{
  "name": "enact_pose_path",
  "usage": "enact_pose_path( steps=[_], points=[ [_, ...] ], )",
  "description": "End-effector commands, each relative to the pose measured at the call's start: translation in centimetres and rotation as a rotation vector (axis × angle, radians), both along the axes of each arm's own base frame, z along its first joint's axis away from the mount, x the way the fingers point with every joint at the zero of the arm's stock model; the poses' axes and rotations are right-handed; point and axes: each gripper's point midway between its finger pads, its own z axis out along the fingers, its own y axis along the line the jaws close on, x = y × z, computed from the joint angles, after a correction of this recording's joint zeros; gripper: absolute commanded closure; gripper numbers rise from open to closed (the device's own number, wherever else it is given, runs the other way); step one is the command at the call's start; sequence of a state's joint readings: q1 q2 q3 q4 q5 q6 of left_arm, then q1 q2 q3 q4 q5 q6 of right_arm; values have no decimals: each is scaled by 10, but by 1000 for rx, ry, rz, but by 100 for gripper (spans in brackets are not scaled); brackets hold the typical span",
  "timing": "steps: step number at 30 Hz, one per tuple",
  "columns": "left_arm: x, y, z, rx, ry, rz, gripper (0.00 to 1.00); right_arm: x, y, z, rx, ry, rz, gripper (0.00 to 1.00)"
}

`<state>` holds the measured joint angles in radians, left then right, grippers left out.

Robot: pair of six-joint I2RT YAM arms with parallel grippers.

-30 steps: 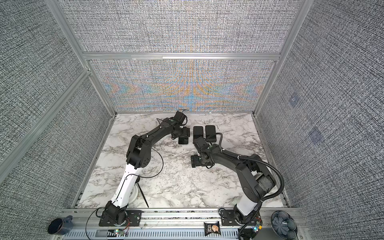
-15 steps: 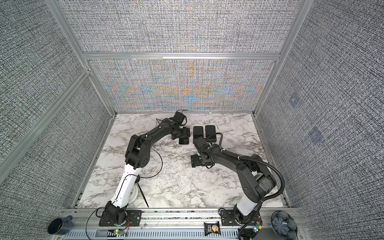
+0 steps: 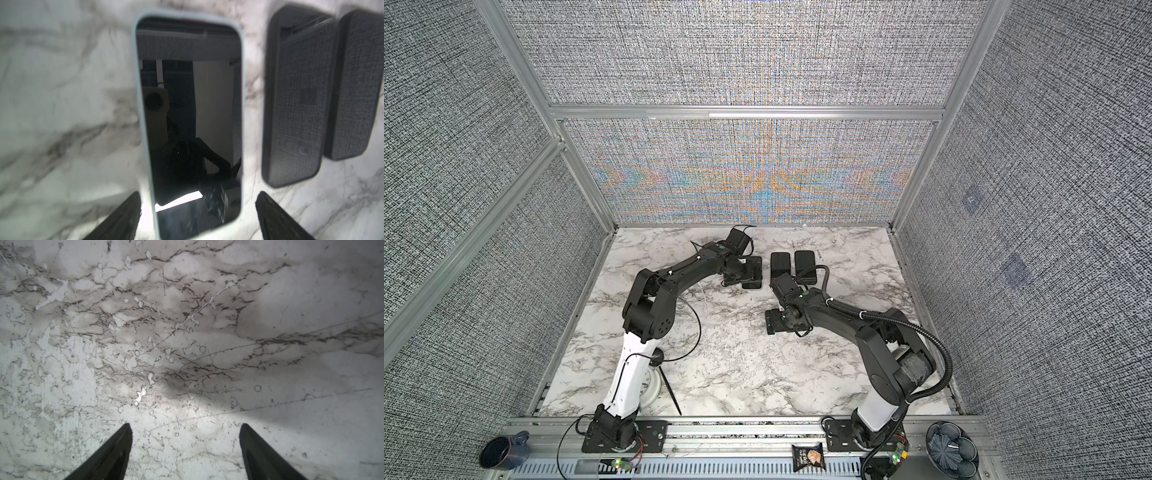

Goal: Put the phone into the phone case
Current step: 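Lower the cased phone beside the black phones with the left gripper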

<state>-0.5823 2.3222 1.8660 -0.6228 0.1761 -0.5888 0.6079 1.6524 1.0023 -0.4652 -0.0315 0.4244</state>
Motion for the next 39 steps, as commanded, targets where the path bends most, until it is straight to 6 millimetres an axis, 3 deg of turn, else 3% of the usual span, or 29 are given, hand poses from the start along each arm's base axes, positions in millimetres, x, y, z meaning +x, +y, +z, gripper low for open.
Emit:
enact_pose_path(
  steps=[1, 5, 11, 39],
  points=[
    [-18, 7, 5, 1, 26, 3, 12, 0, 1, 2, 6, -3, -2, 16],
    [-37, 3, 13, -14, 12, -44, 15, 0, 2, 2, 14, -3, -2, 16],
    [-52, -14, 5, -30, 13, -104, 16, -9, -5, -5, -4, 19, -3, 16],
    [-28, -24, -8, -6, -10, -117, 18, -13, -10, -2, -16, 17, -9, 16]
  ],
)
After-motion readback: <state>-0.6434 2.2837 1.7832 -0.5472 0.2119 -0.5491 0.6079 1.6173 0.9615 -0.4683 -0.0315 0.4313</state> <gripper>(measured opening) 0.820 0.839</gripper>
